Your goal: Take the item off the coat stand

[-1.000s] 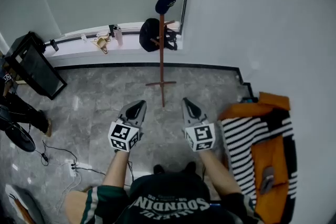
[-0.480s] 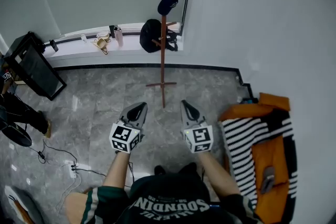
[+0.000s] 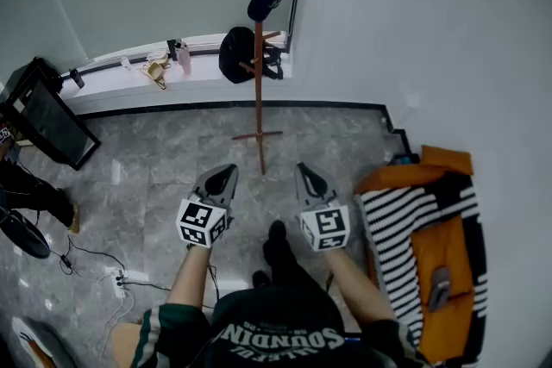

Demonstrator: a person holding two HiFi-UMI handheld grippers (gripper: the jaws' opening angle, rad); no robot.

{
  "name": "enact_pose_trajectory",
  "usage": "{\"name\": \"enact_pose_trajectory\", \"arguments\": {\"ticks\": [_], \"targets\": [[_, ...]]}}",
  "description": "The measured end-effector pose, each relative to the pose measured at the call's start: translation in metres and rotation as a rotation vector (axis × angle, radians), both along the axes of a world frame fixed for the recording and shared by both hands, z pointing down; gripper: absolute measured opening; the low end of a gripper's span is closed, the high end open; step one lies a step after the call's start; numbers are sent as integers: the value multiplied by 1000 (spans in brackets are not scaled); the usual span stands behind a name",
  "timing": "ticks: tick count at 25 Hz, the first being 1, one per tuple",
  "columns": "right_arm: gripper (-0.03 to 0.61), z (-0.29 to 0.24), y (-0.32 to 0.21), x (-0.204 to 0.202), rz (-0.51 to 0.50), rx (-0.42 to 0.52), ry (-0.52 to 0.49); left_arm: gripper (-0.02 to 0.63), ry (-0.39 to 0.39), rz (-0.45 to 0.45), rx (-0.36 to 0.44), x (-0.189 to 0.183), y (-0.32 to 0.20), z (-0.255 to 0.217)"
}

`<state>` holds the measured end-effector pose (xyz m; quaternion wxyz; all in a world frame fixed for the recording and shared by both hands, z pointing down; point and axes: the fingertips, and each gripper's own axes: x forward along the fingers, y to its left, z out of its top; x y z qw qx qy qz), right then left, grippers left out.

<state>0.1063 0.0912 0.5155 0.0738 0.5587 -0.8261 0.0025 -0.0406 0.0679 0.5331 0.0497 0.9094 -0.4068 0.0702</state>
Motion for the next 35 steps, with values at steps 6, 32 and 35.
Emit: {"name": "enact_pose_trajectory", "arguments": {"ticks": [6, 32, 35], "targets": [[0, -1, -45, 4, 27, 19, -21, 2, -11, 9, -7, 3, -42, 5], [0, -51, -348, 6, -66, 44, -40, 2, -41, -23, 19, 23, -329, -39], [-1, -53, -363, 2, -78, 53, -47, 2, -25, -28, 7, 21, -343, -39]]}}
